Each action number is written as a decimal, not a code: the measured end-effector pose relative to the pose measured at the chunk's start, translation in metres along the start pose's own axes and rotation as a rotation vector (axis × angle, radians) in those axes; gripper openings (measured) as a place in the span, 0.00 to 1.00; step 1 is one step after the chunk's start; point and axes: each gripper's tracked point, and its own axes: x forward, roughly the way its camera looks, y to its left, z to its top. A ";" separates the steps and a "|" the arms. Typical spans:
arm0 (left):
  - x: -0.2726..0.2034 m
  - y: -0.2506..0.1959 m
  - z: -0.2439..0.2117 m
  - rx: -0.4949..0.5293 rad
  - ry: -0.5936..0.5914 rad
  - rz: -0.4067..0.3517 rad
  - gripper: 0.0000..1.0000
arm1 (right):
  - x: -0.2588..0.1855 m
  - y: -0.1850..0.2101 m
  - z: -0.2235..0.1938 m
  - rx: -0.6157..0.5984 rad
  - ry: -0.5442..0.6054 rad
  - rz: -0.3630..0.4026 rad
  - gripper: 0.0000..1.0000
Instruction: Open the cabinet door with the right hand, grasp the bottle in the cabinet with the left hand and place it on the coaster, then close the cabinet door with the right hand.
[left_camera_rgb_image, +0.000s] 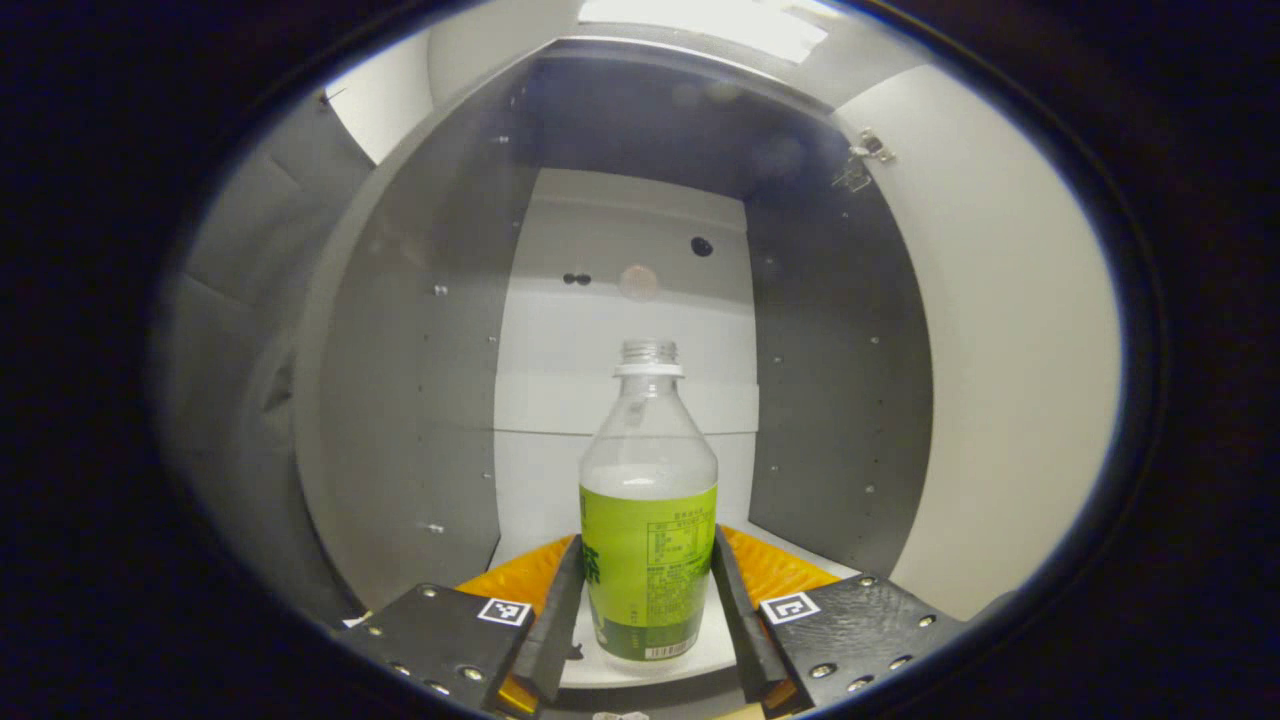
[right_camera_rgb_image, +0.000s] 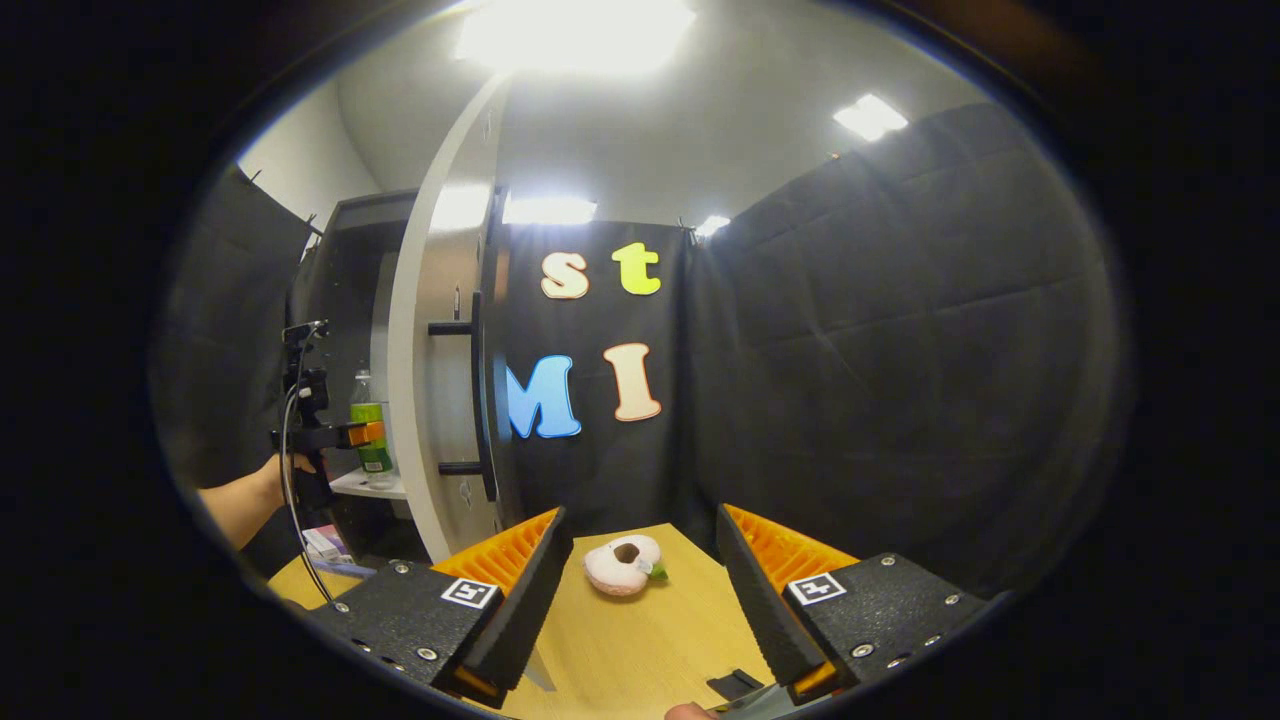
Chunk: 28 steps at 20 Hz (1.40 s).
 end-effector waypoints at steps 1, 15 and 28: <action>-0.010 -0.001 0.004 0.005 -0.006 0.006 0.63 | -0.001 -0.001 0.001 0.009 0.000 0.019 0.90; -0.168 0.016 -0.001 0.028 -0.032 0.152 0.68 | -0.020 -0.020 0.006 0.057 0.002 0.195 0.89; -0.282 0.026 -0.079 0.023 0.014 0.235 0.72 | -0.034 -0.015 -0.011 0.055 0.031 0.275 0.89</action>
